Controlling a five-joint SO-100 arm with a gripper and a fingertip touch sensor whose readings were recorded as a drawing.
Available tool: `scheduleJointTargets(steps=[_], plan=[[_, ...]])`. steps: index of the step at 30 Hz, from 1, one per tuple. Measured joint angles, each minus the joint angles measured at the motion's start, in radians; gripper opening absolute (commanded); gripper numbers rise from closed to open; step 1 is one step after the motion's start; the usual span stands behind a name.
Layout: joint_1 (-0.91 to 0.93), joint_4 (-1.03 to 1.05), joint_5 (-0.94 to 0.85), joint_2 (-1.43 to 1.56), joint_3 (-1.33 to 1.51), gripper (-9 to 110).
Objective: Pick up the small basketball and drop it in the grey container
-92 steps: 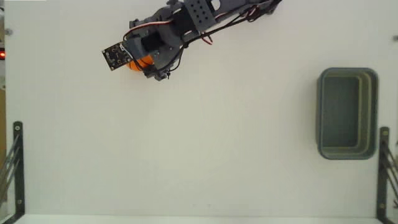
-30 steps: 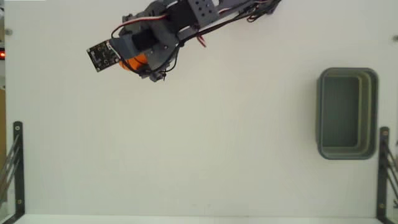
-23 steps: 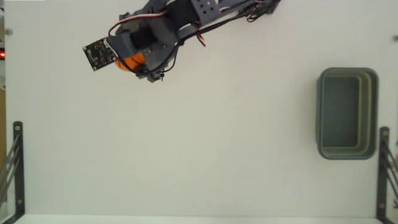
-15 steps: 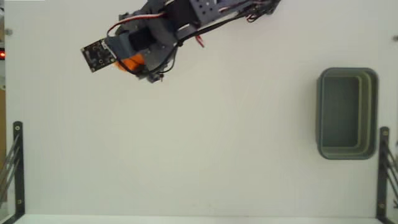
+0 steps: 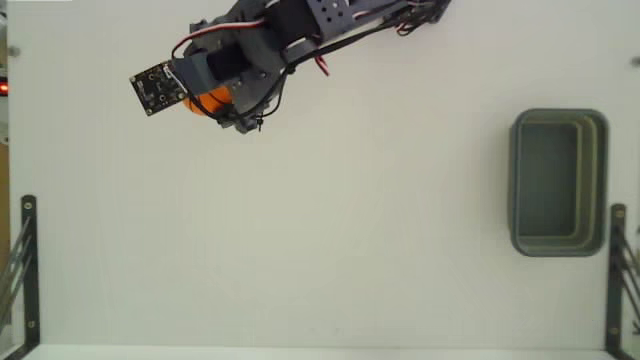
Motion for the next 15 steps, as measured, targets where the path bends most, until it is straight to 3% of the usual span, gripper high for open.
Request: scheduleJointTargets(steps=[15], plan=[[-0.012,0.0,0.002,0.0,0.0,86]])
